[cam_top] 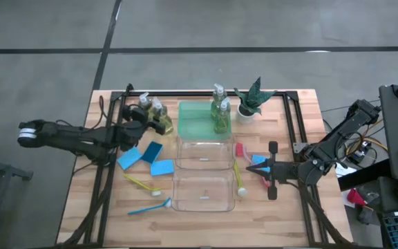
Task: Pick & Place Kitchen Sink Supplies
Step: Put the transparent soap dispenser into the blue bin
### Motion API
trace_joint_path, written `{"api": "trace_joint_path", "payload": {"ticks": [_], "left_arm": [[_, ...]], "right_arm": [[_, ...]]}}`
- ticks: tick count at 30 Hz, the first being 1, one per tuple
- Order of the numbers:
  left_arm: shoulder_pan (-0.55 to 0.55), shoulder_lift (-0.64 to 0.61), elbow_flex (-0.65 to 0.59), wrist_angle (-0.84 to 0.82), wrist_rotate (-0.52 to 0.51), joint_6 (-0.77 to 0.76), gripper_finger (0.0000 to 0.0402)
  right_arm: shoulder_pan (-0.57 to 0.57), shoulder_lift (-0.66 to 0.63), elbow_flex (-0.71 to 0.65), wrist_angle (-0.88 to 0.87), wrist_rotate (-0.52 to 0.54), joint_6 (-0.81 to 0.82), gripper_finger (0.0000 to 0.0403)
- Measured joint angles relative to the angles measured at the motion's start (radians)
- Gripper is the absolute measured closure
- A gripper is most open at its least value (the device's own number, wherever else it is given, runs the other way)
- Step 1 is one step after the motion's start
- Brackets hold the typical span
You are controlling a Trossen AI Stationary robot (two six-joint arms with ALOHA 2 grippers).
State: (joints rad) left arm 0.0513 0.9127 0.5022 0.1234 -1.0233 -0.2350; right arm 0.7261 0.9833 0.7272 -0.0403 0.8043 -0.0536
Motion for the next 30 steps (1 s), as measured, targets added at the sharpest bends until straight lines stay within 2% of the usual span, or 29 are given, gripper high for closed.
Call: {"api": "trace_joint_path", "payload": {"ticks": [8,14,23,26,30], "left_arm": [[0.018,0.013,0.000,0.069,0.024,0.032,0.0183],[0.074,0.069,0.000,0.087,0.091,0.013,0.0183],[0.086,0.098,0.000,0.174,0.092,0.047,0.0186],[0.086,0.094,0.000,0.176,0.091,0.045,0.0202],[0.087,0.099,0.000,0.174,0.092,0.041,0.0254]], "right_arm": [[0.000,0.000,0.000,0.002,0.000,0.000,0.0394],[0.000,0.000,0.000,0.002,0.000,-0.002,0.0394],[-0.001,0.000,-0.002,0.002,0.000,0.003,0.0394],[-0.001,0.000,-0.009,0.001,0.000,0.016,0.0394],[-0.001,0.000,-0.017,0.000,0.000,0.021,0.0394]]}}
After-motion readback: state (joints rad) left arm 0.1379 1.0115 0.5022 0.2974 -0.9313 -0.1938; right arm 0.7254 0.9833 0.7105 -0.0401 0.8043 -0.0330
